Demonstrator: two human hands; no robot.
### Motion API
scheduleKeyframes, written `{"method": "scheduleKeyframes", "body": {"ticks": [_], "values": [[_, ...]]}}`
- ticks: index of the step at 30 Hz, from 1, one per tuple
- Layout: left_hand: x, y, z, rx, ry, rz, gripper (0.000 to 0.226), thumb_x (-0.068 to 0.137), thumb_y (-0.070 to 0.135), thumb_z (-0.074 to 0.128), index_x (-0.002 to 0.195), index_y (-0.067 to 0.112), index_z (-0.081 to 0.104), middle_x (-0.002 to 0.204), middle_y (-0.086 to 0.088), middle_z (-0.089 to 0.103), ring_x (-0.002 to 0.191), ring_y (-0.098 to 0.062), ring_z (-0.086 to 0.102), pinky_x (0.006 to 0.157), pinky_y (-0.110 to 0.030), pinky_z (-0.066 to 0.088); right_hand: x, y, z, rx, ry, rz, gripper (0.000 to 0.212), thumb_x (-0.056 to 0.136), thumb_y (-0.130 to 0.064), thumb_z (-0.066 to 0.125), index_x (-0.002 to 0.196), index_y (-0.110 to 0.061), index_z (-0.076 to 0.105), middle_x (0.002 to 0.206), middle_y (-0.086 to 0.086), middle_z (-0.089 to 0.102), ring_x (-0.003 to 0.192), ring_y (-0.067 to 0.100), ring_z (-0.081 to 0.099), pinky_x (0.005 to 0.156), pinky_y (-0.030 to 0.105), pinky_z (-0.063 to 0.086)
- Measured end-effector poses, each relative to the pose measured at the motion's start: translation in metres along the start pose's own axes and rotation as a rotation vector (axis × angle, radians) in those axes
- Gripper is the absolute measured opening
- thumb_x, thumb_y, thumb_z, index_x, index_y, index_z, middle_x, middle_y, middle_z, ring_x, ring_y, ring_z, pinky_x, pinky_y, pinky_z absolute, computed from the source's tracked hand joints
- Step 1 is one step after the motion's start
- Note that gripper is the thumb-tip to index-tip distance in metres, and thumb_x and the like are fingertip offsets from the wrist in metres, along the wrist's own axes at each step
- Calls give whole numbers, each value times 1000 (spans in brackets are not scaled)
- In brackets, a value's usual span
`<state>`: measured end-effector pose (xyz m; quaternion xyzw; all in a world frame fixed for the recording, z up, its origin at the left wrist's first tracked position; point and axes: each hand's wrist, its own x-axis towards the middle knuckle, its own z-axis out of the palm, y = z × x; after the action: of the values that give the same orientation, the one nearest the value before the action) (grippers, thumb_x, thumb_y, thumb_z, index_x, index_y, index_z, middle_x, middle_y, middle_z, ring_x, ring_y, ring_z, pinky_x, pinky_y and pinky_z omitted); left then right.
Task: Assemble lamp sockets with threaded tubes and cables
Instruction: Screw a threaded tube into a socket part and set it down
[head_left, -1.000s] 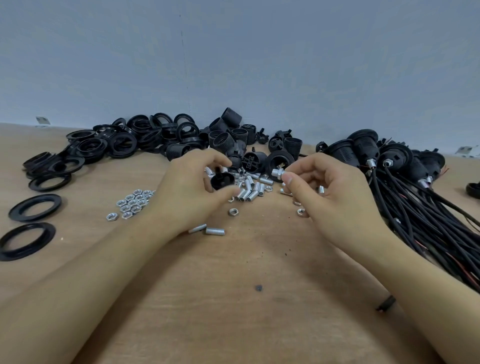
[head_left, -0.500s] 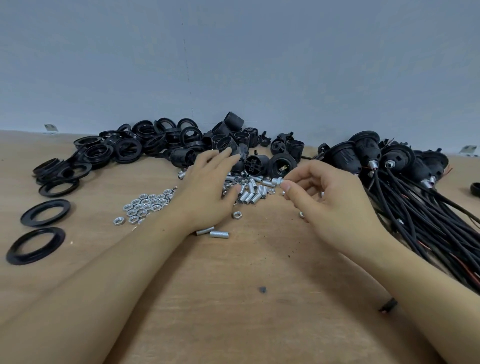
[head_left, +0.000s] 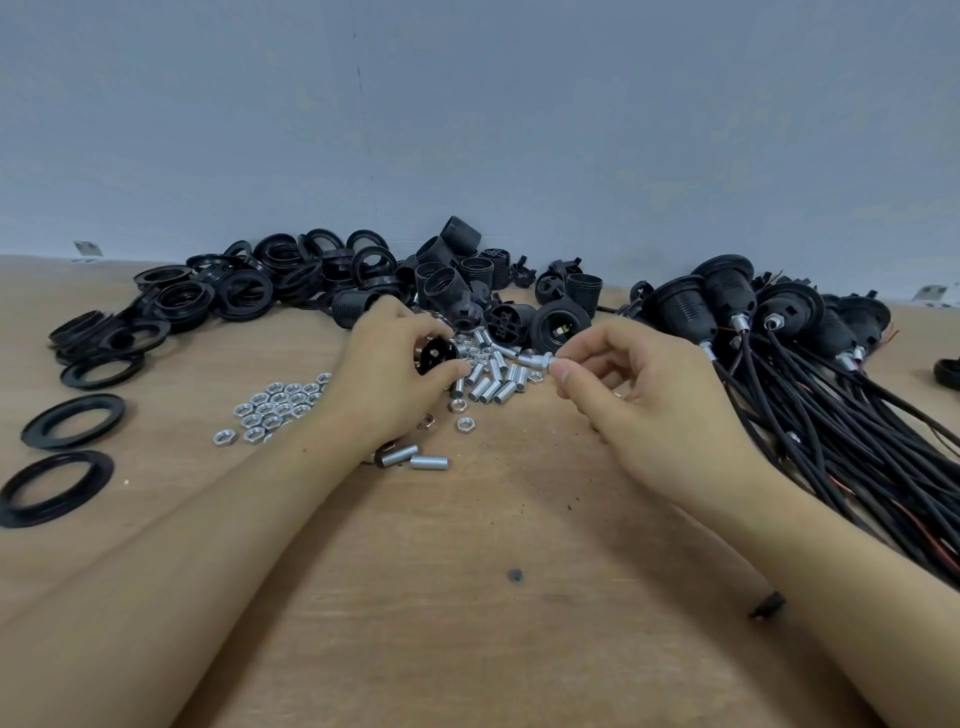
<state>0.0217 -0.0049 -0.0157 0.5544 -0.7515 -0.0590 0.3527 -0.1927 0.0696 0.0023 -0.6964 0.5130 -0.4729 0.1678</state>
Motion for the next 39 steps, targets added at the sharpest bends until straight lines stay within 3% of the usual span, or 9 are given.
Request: {"method": "scheduleKeyframes", "body": {"ticks": [3, 6, 12, 20, 23, 25, 29, 34, 39], "values": [[1, 0, -4, -8, 73, 60, 25, 88, 33, 74, 111, 24, 72, 112, 5, 52, 112, -16, 51, 99, -28, 41, -1, 0, 0, 17, 0, -2, 5, 89, -26, 67, 85, -29, 66, 74, -10, 68, 65, 5, 59, 61, 23, 47], [-2, 9, -9, -318, 224, 89, 14, 88, 20, 74, 99, 29, 72, 104, 12, 66, 93, 0, 64, 88, -20, 51, -1, -2, -1, 76, 16, -9, 3, 89, -26, 67, 87, -28, 67, 78, -7, 70, 65, 6, 58, 59, 29, 51], [-10, 10, -9, -102, -124, 123, 23, 83, 33, 78, 104, 23, 76, 107, 10, 66, 103, -8, 59, 97, -34, 49, -1, -4, -3, 89, 38, -2, 3, 89, -25, 68, 88, -28, 67, 79, -7, 70, 67, 6, 59, 61, 32, 56], [-12, 3, -26, 2, -188, 117, 26, 85, 34, 76, 111, 33, 72, 98, 23, 62, 89, 1, 52, 75, -6, 37, 0, 0, -2, 78, 34, -2, 2, 89, -26, 69, 87, -27, 68, 76, -6, 70, 63, 6, 57, 56, 28, 52], [-13, 10, -27, -199, -67, 29, 20, 85, 31, 77, 104, 31, 73, 96, 16, 70, 89, -3, 64, 76, -10, 48, 0, -1, -2, 82, 29, -5, 1, 89, -26, 68, 88, -26, 67, 77, -6, 70, 64, 6, 58, 58, 29, 53], [-12, 19, -31, -573, -35, -36, 22, 84, 29, 75, 106, 27, 73, 100, 7, 75, 96, -10, 70, 81, -22, 55, 0, -3, -3, 101, 35, -21, 2, 89, -25, 68, 89, -27, 67, 78, -7, 70, 68, 6, 60, 60, 30, 53], [-19, 33, -32, -1119, -262, -77, 33, 84, 22, 66, 116, 13, 67, 112, -11, 74, 106, -27, 70, 88, -38, 58, -3, -9, -4, 142, 25, -92, 2, 92, -26, 66, 93, -28, 66, 78, -8, 69, 73, 12, 64, 60, 40, 56], [-27, 42, -26, -1275, -322, -132, 32, 84, 14, 62, 114, 3, 67, 112, -22, 71, 107, -38, 69, 90, -42, 58, -3, -10, -7, 157, 5, -102, 2, 92, -25, 67, 94, -25, 67, 77, -8, 69, 76, 16, 67, 58, 49, 54], [-26, 44, -24, -1336, -318, -161, 28, 85, 15, 61, 109, 3, 69, 101, -15, 75, 96, -29, 73, 82, -35, 59, -4, -8, -7, 115, -27, -148, 5, 92, -21, 68, 95, -24, 68, 79, -10, 70, 66, 10, 63, 55, 47, 52]]}}
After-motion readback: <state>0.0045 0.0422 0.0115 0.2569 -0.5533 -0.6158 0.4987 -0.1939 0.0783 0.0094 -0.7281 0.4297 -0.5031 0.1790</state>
